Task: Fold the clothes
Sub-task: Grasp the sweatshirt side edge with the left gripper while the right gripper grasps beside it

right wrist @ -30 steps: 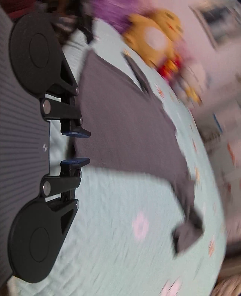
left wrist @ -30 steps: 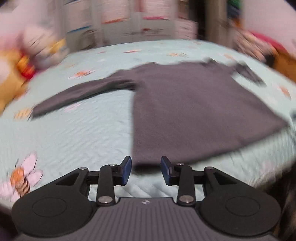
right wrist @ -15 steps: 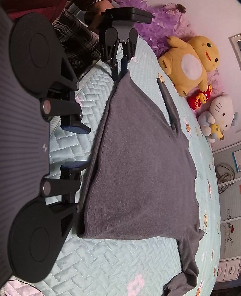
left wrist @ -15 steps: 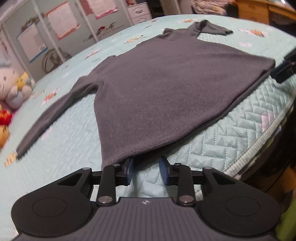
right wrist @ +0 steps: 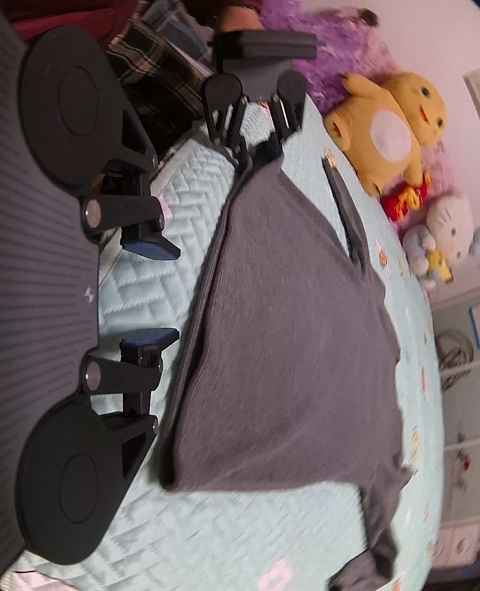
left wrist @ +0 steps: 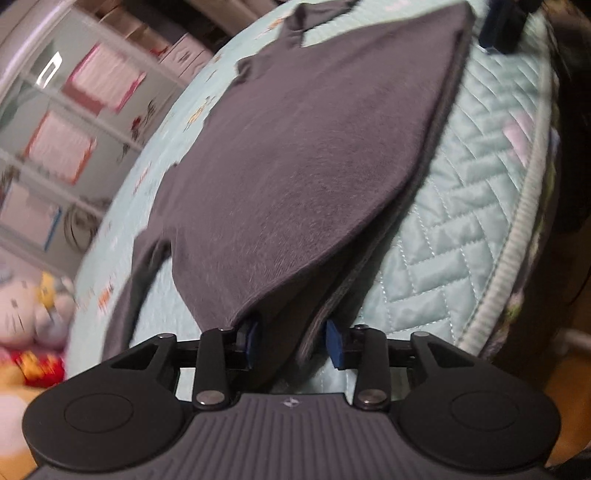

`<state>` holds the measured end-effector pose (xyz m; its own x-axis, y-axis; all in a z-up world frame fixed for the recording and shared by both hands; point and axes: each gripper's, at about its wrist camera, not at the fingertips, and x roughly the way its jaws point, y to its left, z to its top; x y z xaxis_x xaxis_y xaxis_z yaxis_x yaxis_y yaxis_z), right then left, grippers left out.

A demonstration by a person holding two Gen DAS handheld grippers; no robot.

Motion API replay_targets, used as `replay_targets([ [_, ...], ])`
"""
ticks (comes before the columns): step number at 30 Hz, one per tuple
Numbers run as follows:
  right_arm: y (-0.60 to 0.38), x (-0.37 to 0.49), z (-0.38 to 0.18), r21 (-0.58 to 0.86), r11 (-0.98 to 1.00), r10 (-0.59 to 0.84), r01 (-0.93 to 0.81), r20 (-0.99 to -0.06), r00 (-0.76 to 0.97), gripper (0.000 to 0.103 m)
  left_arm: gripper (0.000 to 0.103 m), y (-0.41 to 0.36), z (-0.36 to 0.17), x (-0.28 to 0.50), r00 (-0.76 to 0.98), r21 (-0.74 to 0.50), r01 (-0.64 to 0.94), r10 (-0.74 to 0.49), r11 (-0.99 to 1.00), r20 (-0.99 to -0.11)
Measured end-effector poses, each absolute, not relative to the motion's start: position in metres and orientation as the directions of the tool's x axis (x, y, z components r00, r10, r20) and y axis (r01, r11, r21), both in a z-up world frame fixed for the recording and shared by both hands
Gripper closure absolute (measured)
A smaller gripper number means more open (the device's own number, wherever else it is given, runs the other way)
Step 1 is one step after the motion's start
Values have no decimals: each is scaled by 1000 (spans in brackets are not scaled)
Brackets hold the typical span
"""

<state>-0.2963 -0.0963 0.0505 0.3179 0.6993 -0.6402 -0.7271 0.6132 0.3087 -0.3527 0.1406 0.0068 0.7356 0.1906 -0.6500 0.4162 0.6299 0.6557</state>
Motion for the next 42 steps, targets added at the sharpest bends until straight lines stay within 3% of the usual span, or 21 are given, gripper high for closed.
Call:
replay_targets([
  [3, -79, -307, 53, 249, 552, 712, -796, -638, 294, 62, 100, 137, 4, -358, 729, 654, 445, 176, 612, -661],
  [4, -75, -308, 53, 236, 544, 711, -805, -639, 293, 62, 101, 137, 5, -360, 723, 647, 453, 172, 613, -670],
  [16, -36, -325, 53, 71, 444, 692, -893, -661, 291, 62, 102, 144, 16, -368, 672, 562, 500, 115, 659, -732],
  [30, 70, -336, 65, 122, 214, 849, -969, -513, 123, 61, 101, 149, 28, -357, 646, 546, 539, 100, 641, -756],
  [38, 79, -325, 48, 157, 222, 822, -962, -561, 98, 61, 101, 155, 28, -355, 650, 544, 552, 83, 631, -755],
  [42, 77, -334, 44, 83, 237, 807, -968, -572, 148, 61, 101, 155, 27, -354, 649, 545, 558, 80, 626, -757],
])
